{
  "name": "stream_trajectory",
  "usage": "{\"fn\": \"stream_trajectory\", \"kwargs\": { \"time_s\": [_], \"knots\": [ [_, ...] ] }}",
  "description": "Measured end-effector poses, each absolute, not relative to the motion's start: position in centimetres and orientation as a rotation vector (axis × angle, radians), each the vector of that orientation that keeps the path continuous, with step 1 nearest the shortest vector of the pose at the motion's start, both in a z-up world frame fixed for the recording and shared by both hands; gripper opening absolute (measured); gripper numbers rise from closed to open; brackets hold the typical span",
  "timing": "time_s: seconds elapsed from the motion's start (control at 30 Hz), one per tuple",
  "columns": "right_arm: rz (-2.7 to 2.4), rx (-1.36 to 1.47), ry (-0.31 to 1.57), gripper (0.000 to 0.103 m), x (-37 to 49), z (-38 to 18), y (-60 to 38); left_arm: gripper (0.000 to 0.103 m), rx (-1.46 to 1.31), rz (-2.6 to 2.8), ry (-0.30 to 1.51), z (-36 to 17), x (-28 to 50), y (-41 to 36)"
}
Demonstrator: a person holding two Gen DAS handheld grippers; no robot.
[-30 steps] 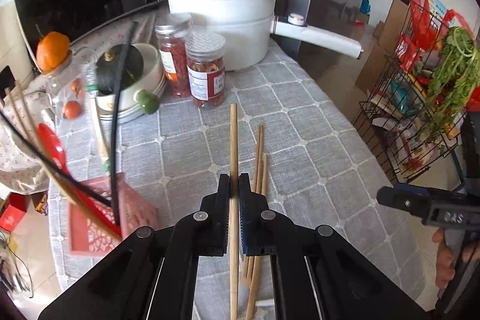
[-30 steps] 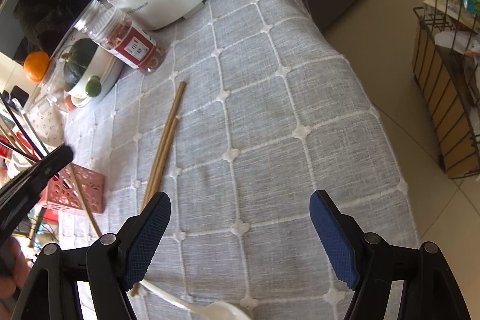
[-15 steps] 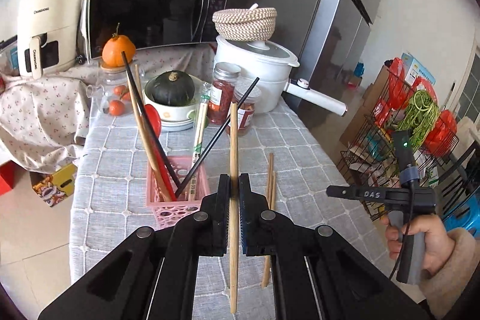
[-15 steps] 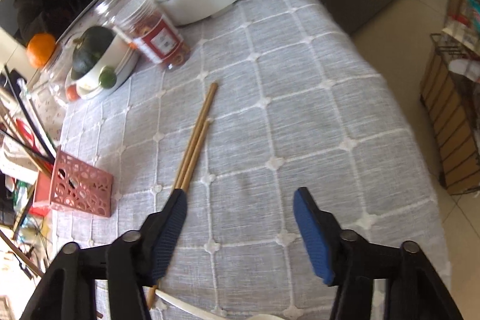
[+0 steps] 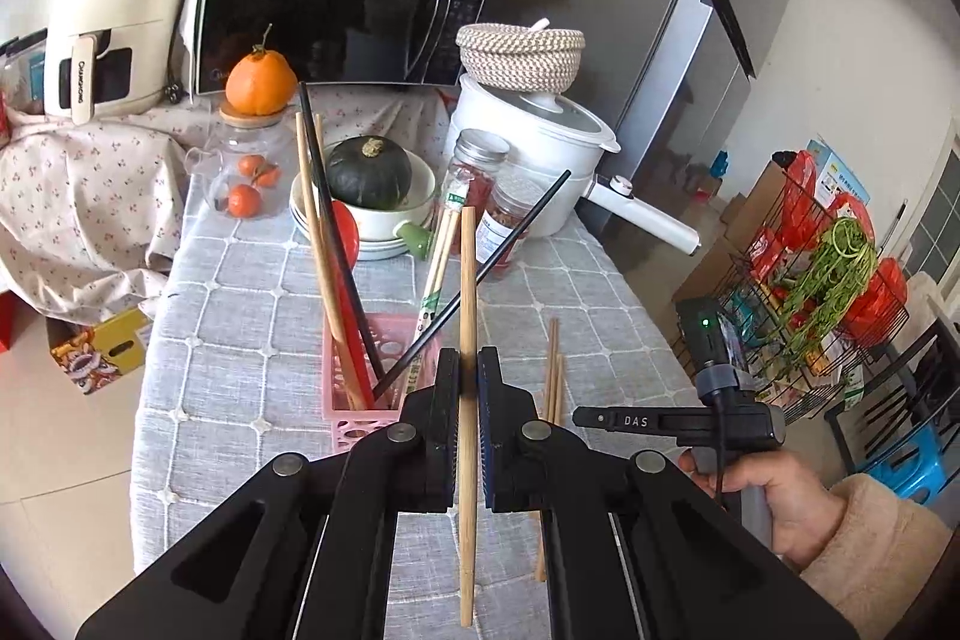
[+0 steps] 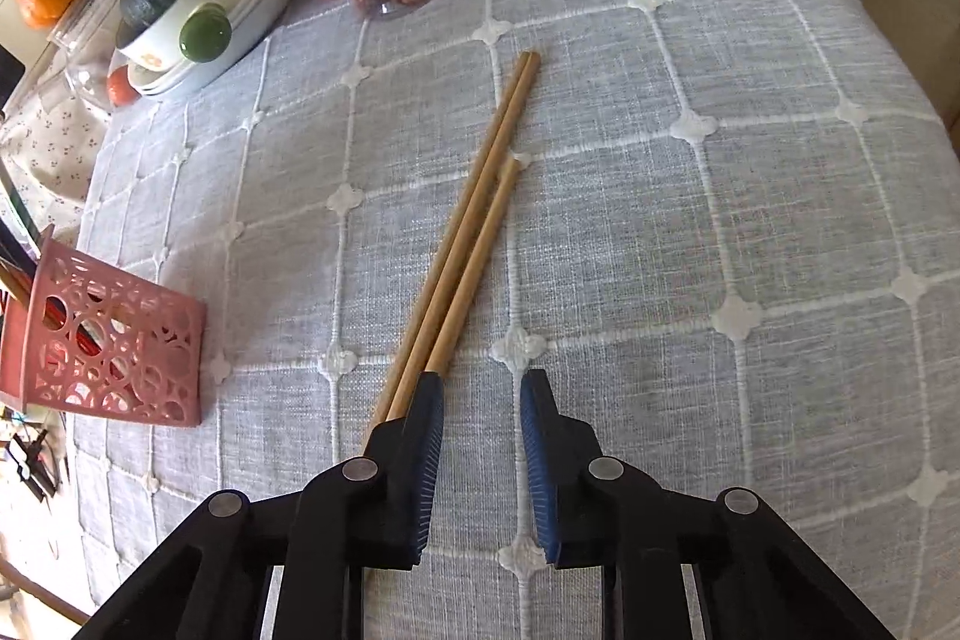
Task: Organize utensils
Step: 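Grasp another wooden chopstick with the right tool while the left carries its chopstick toward the basket, then insert the wooden chopstick into the basket and open the left tool while the right lifts its chopstick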
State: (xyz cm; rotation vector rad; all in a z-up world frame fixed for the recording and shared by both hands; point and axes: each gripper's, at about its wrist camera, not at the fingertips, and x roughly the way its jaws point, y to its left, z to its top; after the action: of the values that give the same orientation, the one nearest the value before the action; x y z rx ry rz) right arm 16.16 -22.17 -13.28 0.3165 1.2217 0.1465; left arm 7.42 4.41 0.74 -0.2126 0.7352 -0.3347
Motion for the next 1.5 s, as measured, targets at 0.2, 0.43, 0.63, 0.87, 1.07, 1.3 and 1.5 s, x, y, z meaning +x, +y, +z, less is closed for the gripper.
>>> {"fn": "stream_trajectory", "kwargs": {
  "time_s": [0.2, 0.43, 0.63, 0.87, 1.07, 1.3, 1.5],
  "knots": [
    [0.139, 0.292, 1.234, 0.023, 16.8, -13.8, -21.2, 0.006, -0.220, -0.336, 0.744, 0.4, 7.8, 4.7],
    [0.083, 0.209, 1.265, 0.022, 17.6, -13.9, -19.4, 0.006, -0.221, -0.328, 0.743, 0.4, 7.8, 5.0],
    [-0.002, 0.025, 1.326, 0.021, 18.5, -14.2, -16.6, 0.006, -0.204, -0.314, 0.751, 0.3, 7.7, 5.0],
    [0.014, 0.079, 1.310, 0.006, 18.8, -14.4, -17.4, 0.006, -0.203, -0.289, 0.756, 0.4, 7.5, 6.0],
    [0.134, 0.247, 1.232, 0.006, 17.3, -13.9, -20.4, 0.006, -0.221, -0.279, 0.721, 1.4, 6.8, 6.8],
    [0.204, 0.244, 1.011, 0.006, 13.8, -8.1, -21.3, 0.006, -0.252, -0.236, 0.599, 3.6, 5.5, 8.0],
    [0.265, 0.227, 0.825, 0.006, 11.1, -3.6, -20.1, 0.006, -0.332, -0.172, 0.422, 5.9, 4.5, 9.1]
  ]
}}
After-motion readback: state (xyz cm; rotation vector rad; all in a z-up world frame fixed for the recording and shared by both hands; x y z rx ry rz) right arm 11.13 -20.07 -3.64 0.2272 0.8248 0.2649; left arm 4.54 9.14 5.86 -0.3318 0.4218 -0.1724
